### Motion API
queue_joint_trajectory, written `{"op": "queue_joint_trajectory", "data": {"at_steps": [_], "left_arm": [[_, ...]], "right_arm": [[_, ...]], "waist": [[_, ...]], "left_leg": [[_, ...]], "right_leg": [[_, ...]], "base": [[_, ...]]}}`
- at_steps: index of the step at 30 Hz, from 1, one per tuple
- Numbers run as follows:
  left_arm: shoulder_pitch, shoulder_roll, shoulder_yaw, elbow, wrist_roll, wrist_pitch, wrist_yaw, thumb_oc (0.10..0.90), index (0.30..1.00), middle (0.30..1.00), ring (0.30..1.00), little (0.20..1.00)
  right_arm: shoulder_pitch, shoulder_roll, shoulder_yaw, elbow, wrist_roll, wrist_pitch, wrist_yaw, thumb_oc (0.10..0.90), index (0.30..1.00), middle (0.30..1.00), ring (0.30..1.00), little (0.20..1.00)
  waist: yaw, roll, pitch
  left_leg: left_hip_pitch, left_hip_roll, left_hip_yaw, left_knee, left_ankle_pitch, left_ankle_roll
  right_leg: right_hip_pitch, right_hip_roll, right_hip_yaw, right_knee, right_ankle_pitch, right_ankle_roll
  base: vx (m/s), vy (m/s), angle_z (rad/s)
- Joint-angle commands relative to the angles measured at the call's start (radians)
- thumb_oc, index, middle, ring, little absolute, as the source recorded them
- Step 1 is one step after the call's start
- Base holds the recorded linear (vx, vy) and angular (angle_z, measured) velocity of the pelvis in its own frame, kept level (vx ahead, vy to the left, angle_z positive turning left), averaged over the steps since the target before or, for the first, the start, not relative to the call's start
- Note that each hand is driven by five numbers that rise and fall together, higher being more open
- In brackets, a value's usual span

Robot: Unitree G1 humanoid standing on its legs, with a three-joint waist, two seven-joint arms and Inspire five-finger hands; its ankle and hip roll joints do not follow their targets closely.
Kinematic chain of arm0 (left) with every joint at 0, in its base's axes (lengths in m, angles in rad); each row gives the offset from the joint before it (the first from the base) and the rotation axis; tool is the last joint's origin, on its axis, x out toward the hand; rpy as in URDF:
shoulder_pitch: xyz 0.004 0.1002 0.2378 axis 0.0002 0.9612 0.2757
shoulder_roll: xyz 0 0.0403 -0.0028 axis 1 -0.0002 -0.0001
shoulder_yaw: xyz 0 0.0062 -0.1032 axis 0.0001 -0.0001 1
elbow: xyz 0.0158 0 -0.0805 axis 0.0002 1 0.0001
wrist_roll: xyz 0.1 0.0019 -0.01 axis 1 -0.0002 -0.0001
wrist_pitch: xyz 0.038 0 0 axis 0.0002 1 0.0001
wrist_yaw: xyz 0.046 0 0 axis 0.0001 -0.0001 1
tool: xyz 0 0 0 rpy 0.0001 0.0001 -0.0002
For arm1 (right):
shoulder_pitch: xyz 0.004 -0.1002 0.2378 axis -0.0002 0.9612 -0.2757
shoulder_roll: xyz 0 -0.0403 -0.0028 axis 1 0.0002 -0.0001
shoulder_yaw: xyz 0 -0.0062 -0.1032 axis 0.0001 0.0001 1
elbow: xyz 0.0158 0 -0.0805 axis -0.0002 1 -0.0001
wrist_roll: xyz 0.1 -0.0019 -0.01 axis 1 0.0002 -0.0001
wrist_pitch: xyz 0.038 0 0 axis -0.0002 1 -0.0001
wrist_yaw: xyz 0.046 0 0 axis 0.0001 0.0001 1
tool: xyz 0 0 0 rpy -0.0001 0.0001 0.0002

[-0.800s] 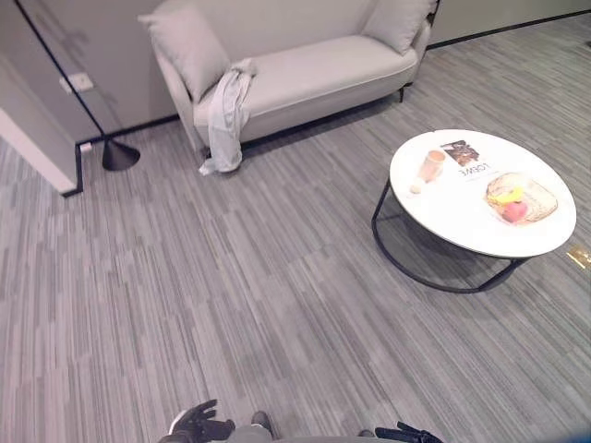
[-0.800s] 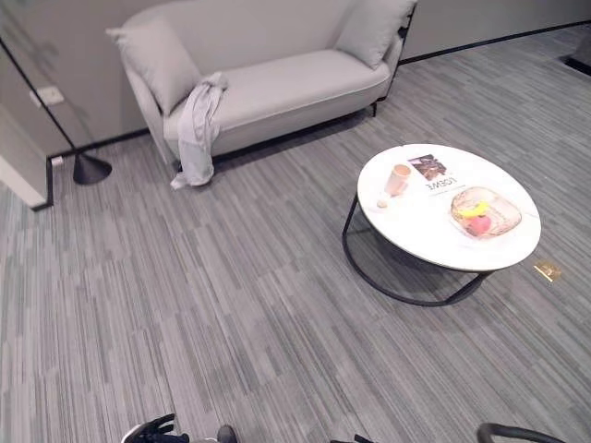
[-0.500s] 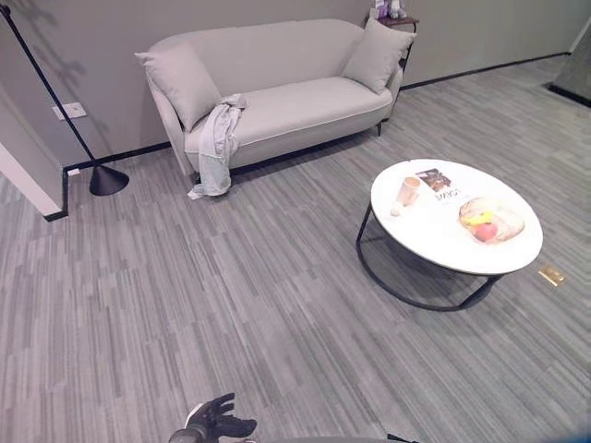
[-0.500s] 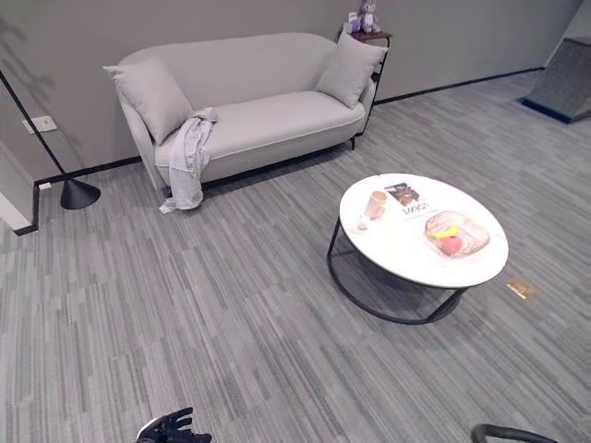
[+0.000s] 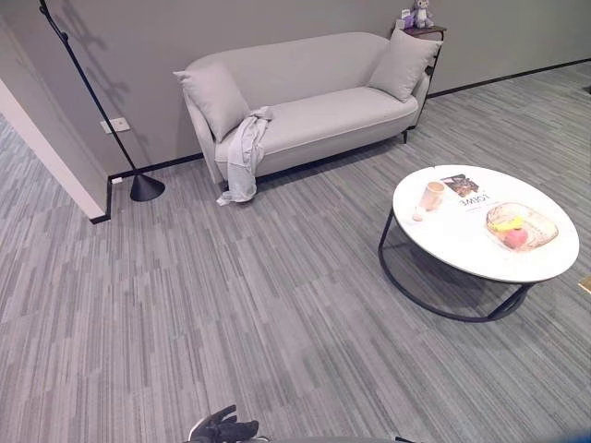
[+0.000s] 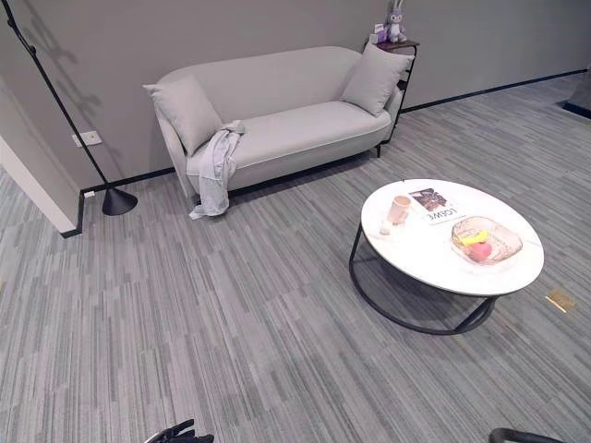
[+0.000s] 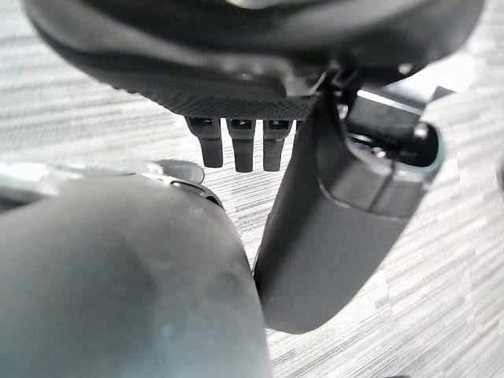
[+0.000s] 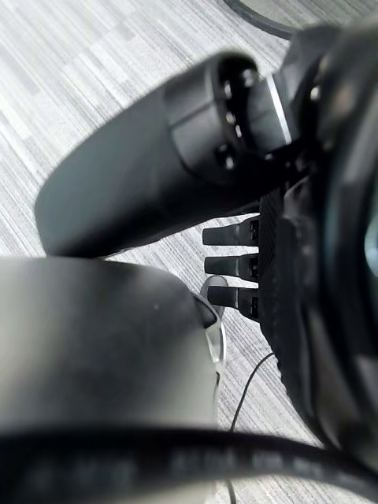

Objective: Hang the clothes on the sofa on the clothes rack.

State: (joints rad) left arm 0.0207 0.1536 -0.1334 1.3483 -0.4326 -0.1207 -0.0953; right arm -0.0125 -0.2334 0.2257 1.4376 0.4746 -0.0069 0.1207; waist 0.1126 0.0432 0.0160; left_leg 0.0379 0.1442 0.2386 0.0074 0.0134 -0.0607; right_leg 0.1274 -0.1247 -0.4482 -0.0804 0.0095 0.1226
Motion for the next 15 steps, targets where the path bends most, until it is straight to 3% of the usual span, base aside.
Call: {"op": "queue_joint_trajectory", "data": {"at_steps": [1,5,7,9,10,11,15], "left_arm": [[-0.013,-0.023,0.016,0.077,-0.037,0.013,0.008,0.800,0.900,0.900,0.900,0.900],[-0.004,-0.016,0.045,0.086,-0.067,0.018,0.012,0.800,0.900,0.900,0.900,0.900],[-0.008,-0.026,0.039,0.093,-0.069,0.014,0.017,0.800,0.900,0.900,0.900,0.900],[-0.009,-0.036,0.030,0.102,-0.055,0.016,0.010,0.800,0.900,0.900,0.900,0.900],[-0.001,-0.042,0.029,0.110,-0.042,0.023,0.003,0.800,0.900,0.900,0.900,0.900],[-0.001,-0.043,0.029,0.110,-0.042,0.023,0.003,0.800,0.900,0.900,0.900,0.900],[-0.003,-0.050,0.020,0.110,-0.045,0.031,-0.003,0.800,0.900,0.900,0.900,0.900]], "right_arm": [[-0.049,0.043,0.010,0.059,-0.011,-0.006,0.008,0.800,0.900,0.900,0.900,0.900],[-0.053,0.031,0.006,0.059,0.000,-0.010,0.012,0.800,0.900,0.900,0.900,0.900],[-0.058,0.019,0.009,0.067,-0.004,-0.012,0.010,0.800,0.900,0.900,0.900,0.900],[-0.058,0.010,0.008,0.081,-0.020,-0.010,0.008,0.800,0.900,0.900,0.900,0.900],[-0.051,0.003,0.007,0.091,-0.046,-0.006,0.008,0.800,0.900,0.900,0.900,0.900],[-0.050,0.003,0.007,0.091,-0.046,-0.006,0.008,0.800,0.900,0.900,0.900,0.900],[-0.058,-0.002,0.015,0.103,-0.075,0.003,0.000,0.800,0.900,0.900,0.900,0.900]], "waist": [[0.024,-0.034,0.036],[0.033,-0.043,0.085],[0.053,-0.050,0.115],[0.061,-0.046,0.113],[0.065,-0.035,0.098],[0.066,-0.036,0.098],[0.089,-0.012,0.096]], "left_leg": [[-0.066,-0.023,-0.051,-0.087,0.134,-0.021],[-0.132,0.009,-0.078,0.087,0.106,-0.029],[-0.192,-0.061,-0.181,0.183,0.089,-0.018],[-0.217,-0.128,-0.222,0.164,0.071,0.000],[-0.232,-0.156,-0.234,0.110,0.090,0.014],[-0.230,-0.157,-0.233,0.107,0.091,0.014],[-0.309,-0.186,-0.260,-0.017,0.186,0.006]], "right_leg": [[0.009,0.049,0.049,-0.007,-0.050,-0.047],[0.015,0.063,0.070,-0.007,-0.055,-0.073],[0.015,0.063,0.089,-0.007,-0.058,-0.085],[0.018,0.066,0.101,-0.007,-0.059,-0.082],[0.018,0.079,0.113,-0.007,-0.059,-0.079],[0.018,0.078,0.114,-0.007,-0.059,-0.079],[0.047,0.122,0.163,-0.007,-0.092,-0.087]], "base": [[-0.08,-0.151,-0.02],[-0.08,-0.142,-0.08],[-0.03,-0.139,-0.28],[0.11,-0.037,-0.33],[0.15,0.009,-0.34],[0.18,0.024,-0.43],[0.21,0.014,-0.42]]}}
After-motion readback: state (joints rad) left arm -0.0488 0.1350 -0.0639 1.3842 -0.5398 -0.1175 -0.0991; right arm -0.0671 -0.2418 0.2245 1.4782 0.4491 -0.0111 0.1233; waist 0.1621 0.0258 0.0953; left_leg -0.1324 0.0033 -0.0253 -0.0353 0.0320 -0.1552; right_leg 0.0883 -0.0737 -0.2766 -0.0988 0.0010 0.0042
